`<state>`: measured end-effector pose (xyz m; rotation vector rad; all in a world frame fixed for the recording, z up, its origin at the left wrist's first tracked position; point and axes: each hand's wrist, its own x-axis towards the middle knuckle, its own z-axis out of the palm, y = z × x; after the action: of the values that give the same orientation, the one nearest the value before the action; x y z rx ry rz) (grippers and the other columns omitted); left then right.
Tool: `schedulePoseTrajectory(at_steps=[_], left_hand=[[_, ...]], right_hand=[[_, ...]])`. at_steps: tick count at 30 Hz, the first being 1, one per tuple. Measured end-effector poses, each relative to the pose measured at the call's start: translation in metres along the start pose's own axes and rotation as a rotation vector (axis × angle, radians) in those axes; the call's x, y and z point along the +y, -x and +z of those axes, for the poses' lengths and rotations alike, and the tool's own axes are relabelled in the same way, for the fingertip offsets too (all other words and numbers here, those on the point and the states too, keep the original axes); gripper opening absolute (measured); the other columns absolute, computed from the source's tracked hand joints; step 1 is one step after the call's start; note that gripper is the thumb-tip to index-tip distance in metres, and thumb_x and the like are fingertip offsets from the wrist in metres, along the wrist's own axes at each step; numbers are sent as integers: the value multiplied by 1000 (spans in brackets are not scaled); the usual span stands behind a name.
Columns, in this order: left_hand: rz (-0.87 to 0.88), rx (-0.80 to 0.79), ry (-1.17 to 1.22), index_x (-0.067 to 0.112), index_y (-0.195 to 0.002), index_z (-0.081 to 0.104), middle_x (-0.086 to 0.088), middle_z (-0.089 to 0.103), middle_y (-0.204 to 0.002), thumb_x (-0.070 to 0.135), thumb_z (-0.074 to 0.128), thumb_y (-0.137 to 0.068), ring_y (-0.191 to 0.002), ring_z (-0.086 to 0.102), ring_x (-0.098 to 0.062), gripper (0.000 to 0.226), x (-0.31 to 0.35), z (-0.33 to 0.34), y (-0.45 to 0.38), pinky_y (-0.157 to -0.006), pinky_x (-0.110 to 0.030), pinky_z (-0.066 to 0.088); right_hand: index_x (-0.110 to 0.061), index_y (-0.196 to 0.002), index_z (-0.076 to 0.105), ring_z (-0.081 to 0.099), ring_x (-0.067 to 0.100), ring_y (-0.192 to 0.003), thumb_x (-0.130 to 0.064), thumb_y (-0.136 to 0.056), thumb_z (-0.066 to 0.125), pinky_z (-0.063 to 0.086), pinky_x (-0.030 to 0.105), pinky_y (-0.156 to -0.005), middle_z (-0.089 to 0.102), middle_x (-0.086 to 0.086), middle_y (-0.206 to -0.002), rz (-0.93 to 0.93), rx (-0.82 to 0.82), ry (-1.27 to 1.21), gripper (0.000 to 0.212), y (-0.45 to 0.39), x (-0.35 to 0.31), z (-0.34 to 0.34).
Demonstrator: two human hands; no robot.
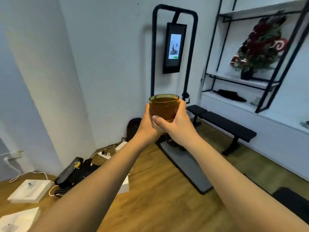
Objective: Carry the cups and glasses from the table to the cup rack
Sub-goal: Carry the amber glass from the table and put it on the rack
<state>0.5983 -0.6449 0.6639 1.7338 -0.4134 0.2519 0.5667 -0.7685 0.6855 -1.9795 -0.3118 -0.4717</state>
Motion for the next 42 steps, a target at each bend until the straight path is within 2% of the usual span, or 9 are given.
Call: schedulePoseTrajectory(at_steps=[3,7,10,16,21,25,31,37,42], left_hand=[[49,-132,67,31,-127,44,10,63,-110,41,80,-73,-96,64,5,65,27,73,2,-80,-14,51],[149,-265,100,14,-130,44,3,62,-113,5,77,-85,-94,63,11,57,54,178,5,-78,-8,49],[184,-359,138,3,-136,40,-1,60,-115,0,78,-83,-93,63,12,65,73,262,11,-79,-8,50],[154,-453,229,23,-130,47,-2,68,-118,37,87,-67,-108,69,-17,76,114,439,38,-95,-46,58],[123,-542,316,26,-133,44,5,67,-118,41,85,-68,-105,69,-9,78,152,578,69,-91,-36,59],[122,-608,345,22,-134,44,7,65,-116,23,83,-81,-99,67,2,66,174,674,82,-81,-20,57],[73,-662,363,25,-132,43,2,65,-118,21,85,-74,-102,69,-12,72,185,797,73,-85,-33,61],[69,-700,366,22,-133,37,1,62,-115,8,80,-83,-97,66,-8,67,183,925,38,-67,-13,54],[10,-704,382,21,-130,38,2,62,-111,-2,73,-86,-92,66,-7,60,185,1045,-9,-65,-14,54]], right_hand=[[-24,-146,27,53,10,-121,-49,-78,79,49,28,-98,52,-8,-132,49,87,21,89,25,17,-72],[-24,-145,30,55,11,-121,-45,-81,79,49,31,-101,54,-8,-133,117,216,64,84,59,43,-170],[-26,-145,30,55,11,-121,-47,-80,79,50,33,-100,55,-9,-133,149,311,91,85,88,65,-246],[-27,-147,26,53,8,-124,-40,-82,79,48,23,-97,52,-10,-137,192,420,115,85,157,106,-404],[-29,-149,24,51,9,-127,-40,-82,79,48,20,-96,51,-11,-140,254,492,157,87,211,141,-527],[-29,-150,22,50,9,-128,-41,-81,80,48,23,-98,49,-11,-140,298,543,189,92,241,174,-609],[-31,-150,23,53,10,-126,-39,-78,82,51,35,-103,51,-11,-139,341,578,201,93,257,241,-711],[-29,-149,24,56,5,-120,-36,-81,81,53,35,-101,54,-11,-134,366,602,220,89,240,321,-818],[-33,-146,26,56,0,-117,-33,-78,82,57,40,-94,55,-14,-131,410,580,217,88,208,388,-923]])
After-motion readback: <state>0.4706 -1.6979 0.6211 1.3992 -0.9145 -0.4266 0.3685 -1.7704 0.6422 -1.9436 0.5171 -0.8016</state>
